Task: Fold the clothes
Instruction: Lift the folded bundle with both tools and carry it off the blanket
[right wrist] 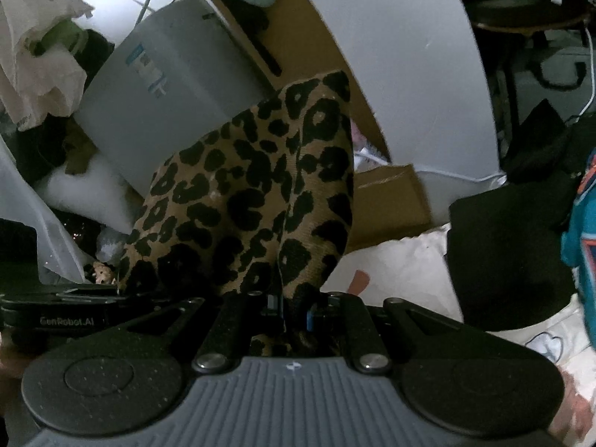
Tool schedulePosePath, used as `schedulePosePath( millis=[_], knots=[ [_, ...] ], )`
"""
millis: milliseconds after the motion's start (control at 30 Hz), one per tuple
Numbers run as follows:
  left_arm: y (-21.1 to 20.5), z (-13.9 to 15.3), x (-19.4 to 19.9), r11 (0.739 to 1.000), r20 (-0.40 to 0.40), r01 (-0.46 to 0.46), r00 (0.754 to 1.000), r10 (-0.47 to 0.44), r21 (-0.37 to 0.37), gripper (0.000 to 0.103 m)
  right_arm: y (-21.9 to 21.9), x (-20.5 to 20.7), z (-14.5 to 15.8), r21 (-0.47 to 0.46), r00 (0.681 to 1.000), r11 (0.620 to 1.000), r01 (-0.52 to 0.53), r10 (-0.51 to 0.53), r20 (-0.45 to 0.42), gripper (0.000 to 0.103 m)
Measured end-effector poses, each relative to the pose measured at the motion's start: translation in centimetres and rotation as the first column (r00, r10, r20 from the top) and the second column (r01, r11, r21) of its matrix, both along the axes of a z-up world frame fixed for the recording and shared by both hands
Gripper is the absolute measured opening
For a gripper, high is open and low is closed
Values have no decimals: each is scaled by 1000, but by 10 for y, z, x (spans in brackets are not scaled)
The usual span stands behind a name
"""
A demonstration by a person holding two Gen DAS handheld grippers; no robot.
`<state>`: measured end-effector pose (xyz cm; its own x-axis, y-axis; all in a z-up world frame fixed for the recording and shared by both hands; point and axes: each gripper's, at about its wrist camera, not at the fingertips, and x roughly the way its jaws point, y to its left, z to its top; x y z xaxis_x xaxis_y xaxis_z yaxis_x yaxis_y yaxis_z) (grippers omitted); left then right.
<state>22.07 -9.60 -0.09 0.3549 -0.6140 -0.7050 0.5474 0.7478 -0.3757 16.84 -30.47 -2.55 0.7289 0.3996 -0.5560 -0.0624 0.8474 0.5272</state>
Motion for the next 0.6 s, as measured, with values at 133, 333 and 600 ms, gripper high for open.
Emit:
schedulePosePath(
  millis=[133, 333, 600],
  knots=[
    [-29, 6, -11, 1000, 11, 5, 1000, -5, 2, 27, -26, -8, 4, 5, 1000, 1000, 26, -26, 5, 9],
    [-62, 13, -21, 1000, 34, -2, 999, 2, 8, 27, -57, -16, 16, -19, 999, 999, 46, -46, 5, 9],
    [-89, 5, -12, 1000, 46, 16, 999, -16, -7, 27, -80, -10, 15, -56, 997, 996, 74, -74, 2, 9]
  ],
)
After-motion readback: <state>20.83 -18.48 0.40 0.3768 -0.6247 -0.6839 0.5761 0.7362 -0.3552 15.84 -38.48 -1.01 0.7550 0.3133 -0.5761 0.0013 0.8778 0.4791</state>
